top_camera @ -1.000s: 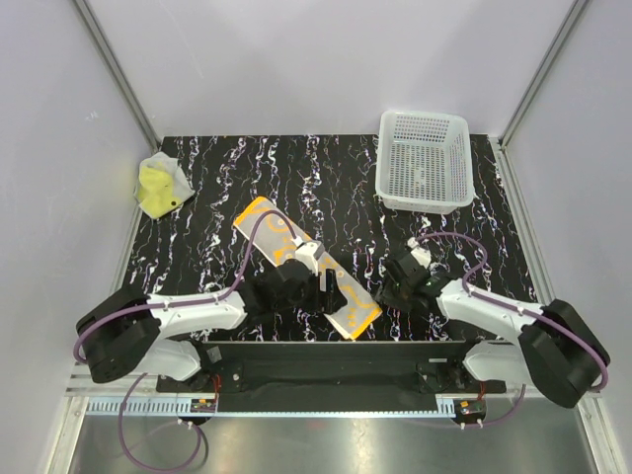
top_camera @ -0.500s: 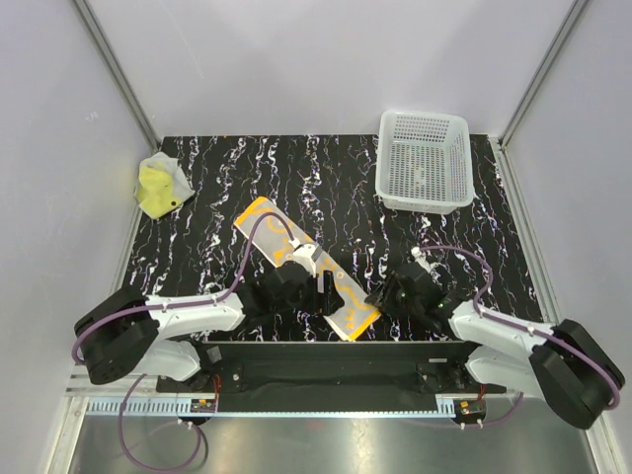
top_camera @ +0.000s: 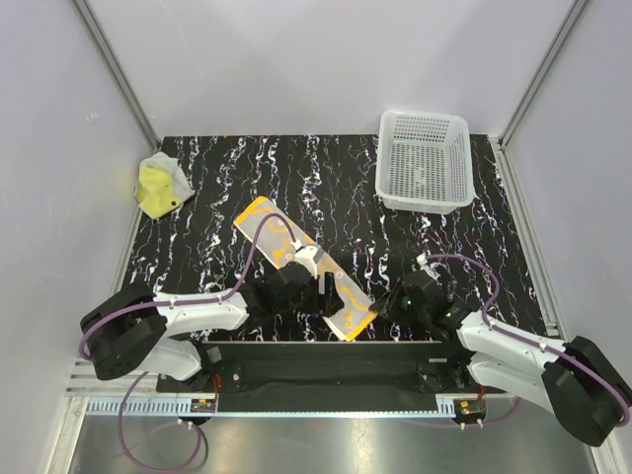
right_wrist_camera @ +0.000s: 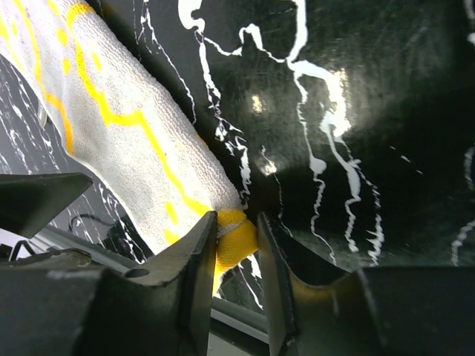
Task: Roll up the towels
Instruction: Fold the towel
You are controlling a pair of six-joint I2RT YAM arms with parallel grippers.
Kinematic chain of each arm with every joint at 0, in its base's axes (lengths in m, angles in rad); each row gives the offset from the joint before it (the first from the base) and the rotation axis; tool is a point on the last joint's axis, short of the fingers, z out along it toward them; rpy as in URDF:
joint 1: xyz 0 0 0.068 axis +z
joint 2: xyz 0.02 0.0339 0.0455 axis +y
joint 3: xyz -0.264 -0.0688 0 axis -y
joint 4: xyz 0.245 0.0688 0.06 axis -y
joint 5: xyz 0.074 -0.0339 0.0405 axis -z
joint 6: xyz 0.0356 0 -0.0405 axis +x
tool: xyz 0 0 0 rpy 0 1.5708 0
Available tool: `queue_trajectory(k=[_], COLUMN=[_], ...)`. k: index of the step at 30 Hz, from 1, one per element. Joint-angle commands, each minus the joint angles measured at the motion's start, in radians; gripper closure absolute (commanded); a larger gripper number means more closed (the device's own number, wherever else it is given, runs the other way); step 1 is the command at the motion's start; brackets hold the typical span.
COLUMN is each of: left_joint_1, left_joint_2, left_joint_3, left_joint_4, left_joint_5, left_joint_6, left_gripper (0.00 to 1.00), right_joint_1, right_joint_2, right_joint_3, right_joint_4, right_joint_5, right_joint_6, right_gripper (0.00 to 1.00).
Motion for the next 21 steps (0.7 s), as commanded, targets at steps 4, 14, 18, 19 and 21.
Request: queue_trajectory(k=[4,14,18,19,21], left_joint_1=[-0.006,-0.009,-0.012,-0.014,-0.014], left_joint_2=[0.013,0.056,0.068,0.068,0.069], left_joint_3=[0.016,0.042,0.052,0.052,0.05], left_joint_4=[0.055,0.061,0.061,0.061,0.062], left_joint_5=[-0.01,-0.003,-0.002,0.0,-0.002], left_joint_6=[-0.006,-0.006,-0.006,-0.006,-0.006], left_gripper=[0.23,0.23,0.23,0.23,0.24], right_joint_1=[-0.005,-0.005,-0.005,-0.005,-0.005], right_joint_2=[0.042,-0.082,-0.093,-0.086,-0.075], right_joint_3=[-0.034,-0.051,-0.063,-0.065,-0.07], right_joint_4=[0.015,-0.078,-0.069,-0.063,-0.045], right_joint_5=[-0.036,-0.048,-0.054,-0.056,-0.062], right_joint_6=[0.002,0.004,0.01,0.011,0.011], right_gripper=[0.74,0.58,0.66,0.7,0.73])
